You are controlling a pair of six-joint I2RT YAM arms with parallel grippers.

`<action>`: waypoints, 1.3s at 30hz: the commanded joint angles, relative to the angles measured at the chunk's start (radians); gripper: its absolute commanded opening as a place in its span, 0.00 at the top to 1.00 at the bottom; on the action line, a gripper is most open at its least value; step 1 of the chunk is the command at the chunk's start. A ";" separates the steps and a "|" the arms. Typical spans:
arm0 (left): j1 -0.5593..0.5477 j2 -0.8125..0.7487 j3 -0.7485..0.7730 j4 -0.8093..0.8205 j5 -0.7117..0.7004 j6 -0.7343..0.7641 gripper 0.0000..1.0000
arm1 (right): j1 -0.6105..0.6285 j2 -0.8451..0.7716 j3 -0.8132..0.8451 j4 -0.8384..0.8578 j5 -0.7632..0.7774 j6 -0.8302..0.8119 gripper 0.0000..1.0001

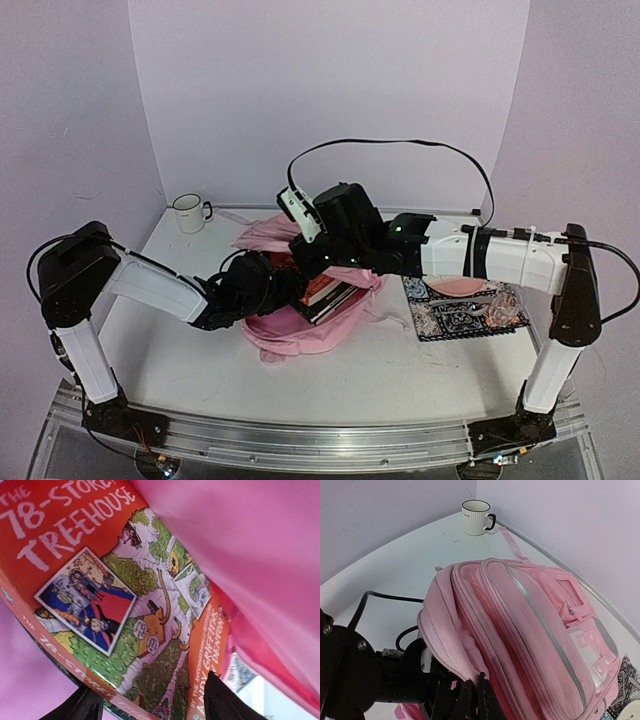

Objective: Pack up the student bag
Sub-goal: Place the book in the largest pocket of the bag, then place the largest pocket of the student bag.

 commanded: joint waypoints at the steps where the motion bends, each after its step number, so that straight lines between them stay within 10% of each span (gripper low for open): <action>1: -0.029 -0.071 0.109 -0.226 -0.131 0.121 0.29 | 0.015 -0.036 0.006 0.091 0.014 0.011 1.00; 25: -0.040 -0.739 -0.260 -0.571 -0.183 -0.032 0.19 | 0.031 0.018 -0.151 0.038 -0.207 0.100 1.00; 34: 0.095 -0.711 -0.292 -0.485 -0.014 -0.047 0.13 | 0.031 -0.009 -0.186 -0.046 -0.231 0.048 0.57; 39: 0.147 -0.660 -0.292 -0.390 0.082 -0.032 0.13 | -0.028 -0.096 -0.244 -0.094 -0.161 0.011 0.52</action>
